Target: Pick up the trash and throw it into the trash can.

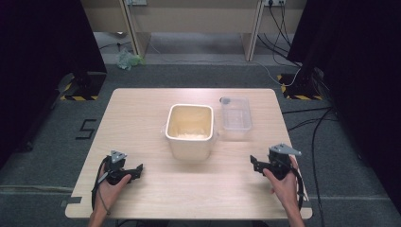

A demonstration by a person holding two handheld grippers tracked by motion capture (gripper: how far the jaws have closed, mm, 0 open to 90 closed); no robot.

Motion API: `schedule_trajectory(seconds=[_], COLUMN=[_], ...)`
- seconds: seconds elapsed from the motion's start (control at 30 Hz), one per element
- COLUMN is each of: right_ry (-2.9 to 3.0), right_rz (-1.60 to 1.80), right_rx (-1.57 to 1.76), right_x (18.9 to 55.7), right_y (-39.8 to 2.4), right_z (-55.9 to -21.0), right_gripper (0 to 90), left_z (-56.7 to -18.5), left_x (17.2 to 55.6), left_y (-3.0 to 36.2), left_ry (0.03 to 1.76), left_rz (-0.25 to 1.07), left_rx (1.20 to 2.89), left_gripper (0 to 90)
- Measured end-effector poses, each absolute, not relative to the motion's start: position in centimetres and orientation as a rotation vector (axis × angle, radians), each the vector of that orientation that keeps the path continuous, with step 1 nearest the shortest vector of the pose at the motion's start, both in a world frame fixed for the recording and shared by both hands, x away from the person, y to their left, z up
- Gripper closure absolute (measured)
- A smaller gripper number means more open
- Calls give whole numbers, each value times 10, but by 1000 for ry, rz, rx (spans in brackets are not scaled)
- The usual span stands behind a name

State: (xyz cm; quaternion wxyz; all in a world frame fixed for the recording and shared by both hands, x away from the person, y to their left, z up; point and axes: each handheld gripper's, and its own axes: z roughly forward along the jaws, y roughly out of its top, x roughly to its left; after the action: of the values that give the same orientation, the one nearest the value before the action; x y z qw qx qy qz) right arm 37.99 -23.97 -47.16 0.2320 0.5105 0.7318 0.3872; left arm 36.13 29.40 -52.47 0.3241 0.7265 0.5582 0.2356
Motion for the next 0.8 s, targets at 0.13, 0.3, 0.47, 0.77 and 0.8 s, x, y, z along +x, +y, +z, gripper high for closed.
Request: schedule_trajectory(seconds=[0.13,0.3,0.47,0.77,0.8], right_ry=[1979,1975,1968,1974,1969], right_rz=[1107,1060,1006,910,924], right_rx=[1411,1429,1481,1527,1541], right_x=[407,446,479,516,517], right_y=[-234,-221,-211,-201,-202], right_z=[-452,-439,-441,-455,-457], right_gripper=[166,184,208,225,226], left_z=[-525,-525,-525,-525,-525], left_x=[361,361,361,361,361], left_y=[294,294,294,294,294], left_ry=[1464,1464,1464,1464,1464], left_rz=[618,618,618,617,617], left_rx=[1906,1906,1906,1906,1906], left_gripper=[92,92,92,92,92])
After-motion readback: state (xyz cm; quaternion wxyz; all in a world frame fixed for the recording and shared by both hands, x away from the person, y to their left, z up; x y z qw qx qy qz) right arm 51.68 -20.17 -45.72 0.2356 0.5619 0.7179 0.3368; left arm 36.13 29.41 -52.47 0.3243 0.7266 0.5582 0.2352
